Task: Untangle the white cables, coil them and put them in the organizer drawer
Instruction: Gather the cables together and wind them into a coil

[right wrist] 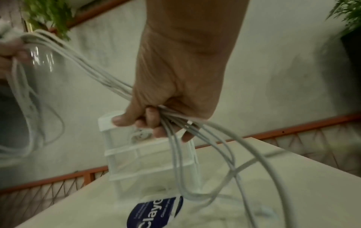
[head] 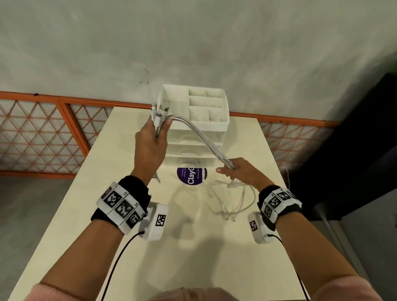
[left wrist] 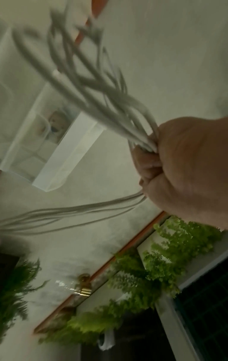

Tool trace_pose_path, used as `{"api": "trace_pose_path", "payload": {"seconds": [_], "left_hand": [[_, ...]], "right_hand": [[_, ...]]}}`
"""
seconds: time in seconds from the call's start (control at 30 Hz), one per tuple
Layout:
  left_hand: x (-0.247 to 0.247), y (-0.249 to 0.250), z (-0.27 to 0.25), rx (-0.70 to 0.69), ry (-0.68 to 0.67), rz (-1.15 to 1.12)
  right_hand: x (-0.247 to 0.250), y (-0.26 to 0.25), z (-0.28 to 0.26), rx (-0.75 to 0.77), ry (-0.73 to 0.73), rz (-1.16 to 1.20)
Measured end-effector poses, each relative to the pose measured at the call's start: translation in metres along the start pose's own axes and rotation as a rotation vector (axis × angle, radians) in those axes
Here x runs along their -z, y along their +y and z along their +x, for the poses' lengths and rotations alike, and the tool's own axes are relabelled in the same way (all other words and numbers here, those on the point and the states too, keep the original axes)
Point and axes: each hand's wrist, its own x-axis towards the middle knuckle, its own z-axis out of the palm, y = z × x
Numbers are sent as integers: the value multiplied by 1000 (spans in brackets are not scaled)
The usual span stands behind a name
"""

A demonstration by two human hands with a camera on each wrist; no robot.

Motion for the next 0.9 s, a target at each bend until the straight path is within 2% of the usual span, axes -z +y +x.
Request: {"api": "trace_pose_path", "payload": {"seconds": [0.07,0.13,0.23,0.3,0.4,0.5,0.57,0.67,0.73,0.8,0.9], "left_hand": [[-1,-3,-3,-4,-91,54],[-4,-12,-9,43,-214,109],[-7,-26,-20,155,-434,69],[-10,-27,-29,211,-493,8],[-15,-21,-35,299,-433,-197],[-21,-9,-32,464,-303,-559],[-22,-3,-32,485,-232,-671],[-21,0,-26,516,-137,-810],[-15,-6,-21,588,-28,-871],[-8,-19,-19,670,85,-862],[-8,-41,-24,770,87,-722]], "right_hand": [[2,12,7,-37,147,-106],[10,19,13,-139,188,-324],[19,21,12,-358,-28,-532],[22,8,6,-408,-162,-594],[18,-32,-5,-274,-317,-610],[-6,-75,-16,4,-381,-466],[-31,-89,-20,168,-464,-346],[-62,-87,-17,240,-552,-195],[-65,-79,-12,220,-516,-87],[-57,-78,-13,202,-413,7],[-45,-89,-19,262,-177,44]]}}
